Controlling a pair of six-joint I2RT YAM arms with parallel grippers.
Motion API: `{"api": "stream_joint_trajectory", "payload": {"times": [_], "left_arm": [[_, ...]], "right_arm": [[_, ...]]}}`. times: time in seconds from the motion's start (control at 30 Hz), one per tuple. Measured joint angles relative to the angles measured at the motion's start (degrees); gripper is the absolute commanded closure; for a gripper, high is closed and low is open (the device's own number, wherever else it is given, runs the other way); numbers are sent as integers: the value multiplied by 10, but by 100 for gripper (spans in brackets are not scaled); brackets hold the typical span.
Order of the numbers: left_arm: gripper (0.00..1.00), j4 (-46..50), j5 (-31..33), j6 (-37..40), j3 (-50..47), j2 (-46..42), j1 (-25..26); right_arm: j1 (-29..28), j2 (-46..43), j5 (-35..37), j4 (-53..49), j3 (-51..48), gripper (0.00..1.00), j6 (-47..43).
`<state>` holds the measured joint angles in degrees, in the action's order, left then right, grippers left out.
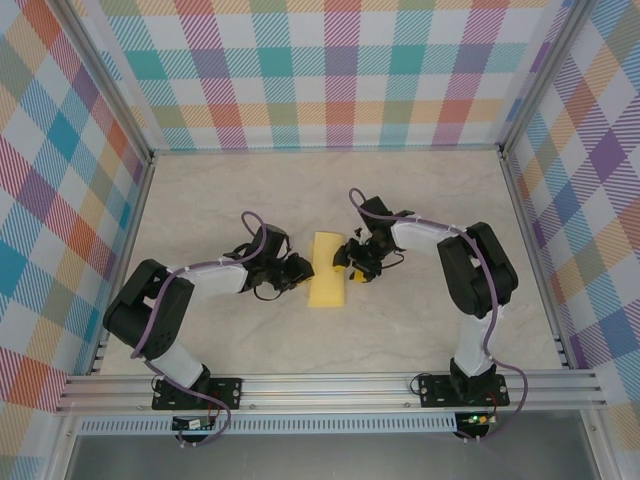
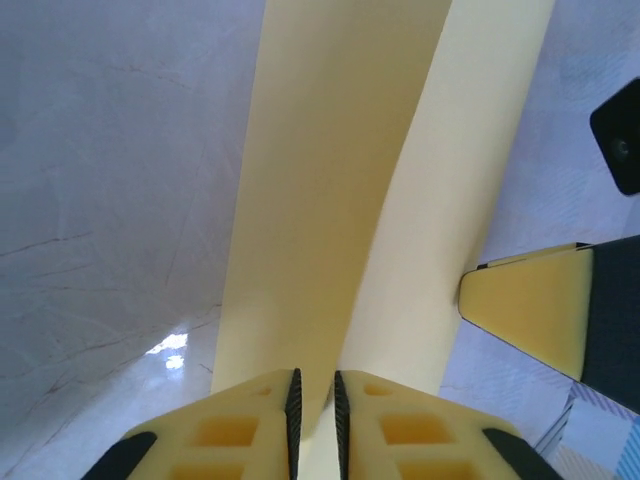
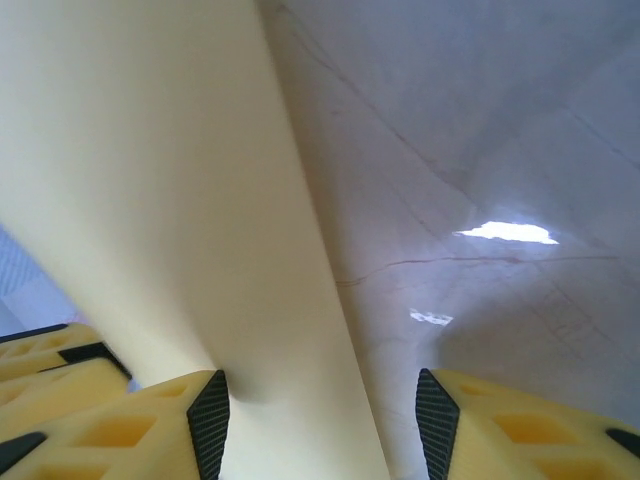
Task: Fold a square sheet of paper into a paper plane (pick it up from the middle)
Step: First fold in half a square sheet of paper at the center of the table.
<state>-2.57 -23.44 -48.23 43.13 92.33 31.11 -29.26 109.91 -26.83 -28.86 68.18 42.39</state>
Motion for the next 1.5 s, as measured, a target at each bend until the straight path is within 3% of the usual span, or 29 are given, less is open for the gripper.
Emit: {"api": "stream_joint_trajectory", "payload": {"times": [0.13, 0.43, 0.83, 1.5], "left_arm": [[60, 37, 24, 3, 0, -36, 0], [58, 99, 95, 2, 0, -136, 0], [56, 130, 127, -2, 0, -141, 0], [56, 130, 127, -2, 0, -139, 0]], "right_arm": [[0, 10, -2, -10, 9, 43, -3], [-5, 26, 18, -53, 44, 36, -11], [-39, 71, 98, -164, 138, 33, -53], [-42, 107, 108, -215, 188, 30, -36]]}}
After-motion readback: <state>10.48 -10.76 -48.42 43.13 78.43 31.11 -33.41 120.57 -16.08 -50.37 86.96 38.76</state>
